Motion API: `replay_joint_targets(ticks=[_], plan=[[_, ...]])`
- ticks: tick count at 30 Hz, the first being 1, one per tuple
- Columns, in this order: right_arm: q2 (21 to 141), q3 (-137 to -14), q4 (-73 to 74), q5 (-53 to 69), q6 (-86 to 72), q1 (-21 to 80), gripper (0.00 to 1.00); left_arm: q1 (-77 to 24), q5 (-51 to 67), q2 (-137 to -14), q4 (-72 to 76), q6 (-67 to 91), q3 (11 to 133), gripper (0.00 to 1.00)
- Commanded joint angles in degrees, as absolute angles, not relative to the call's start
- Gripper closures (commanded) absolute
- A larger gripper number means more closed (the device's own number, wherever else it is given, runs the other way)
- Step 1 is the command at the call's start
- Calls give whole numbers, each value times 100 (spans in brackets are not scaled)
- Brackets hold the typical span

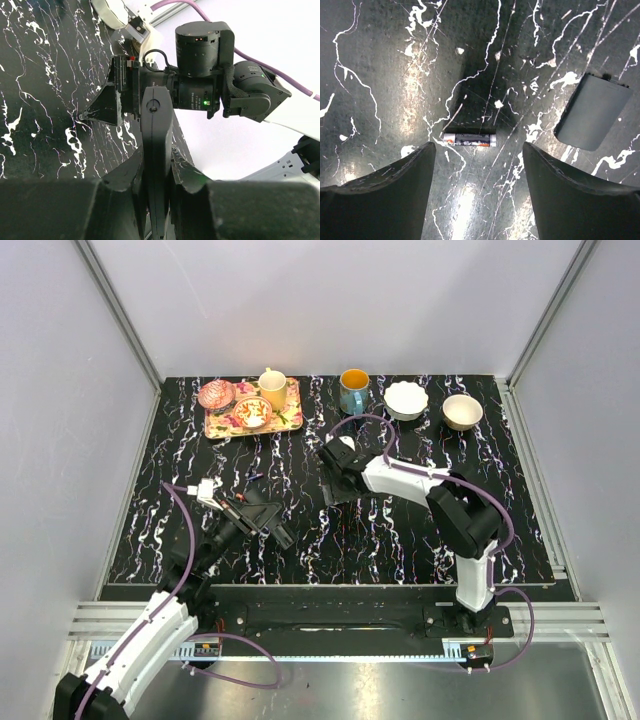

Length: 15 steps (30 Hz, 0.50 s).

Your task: Load the batteries into the remote control

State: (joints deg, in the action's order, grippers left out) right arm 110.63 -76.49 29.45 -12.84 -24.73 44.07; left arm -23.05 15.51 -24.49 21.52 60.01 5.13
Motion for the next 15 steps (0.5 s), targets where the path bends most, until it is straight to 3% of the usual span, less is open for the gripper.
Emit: replay_joint_targets(ticks=[1, 11, 15], plan=[[11320, -7928, 2927, -1319, -2268, 4474, 25, -2285, 1644, -2435, 2294, 5959, 650, 100], [11162, -7778, 2751, -1521, -1776, 4588, 23, -2285, 1626, -2338, 2224, 5933, 624, 100], [11258, -7857, 2812, -1433, -1906, 4588, 27, -2276, 1608, -2329, 2311, 6011, 536, 100]])
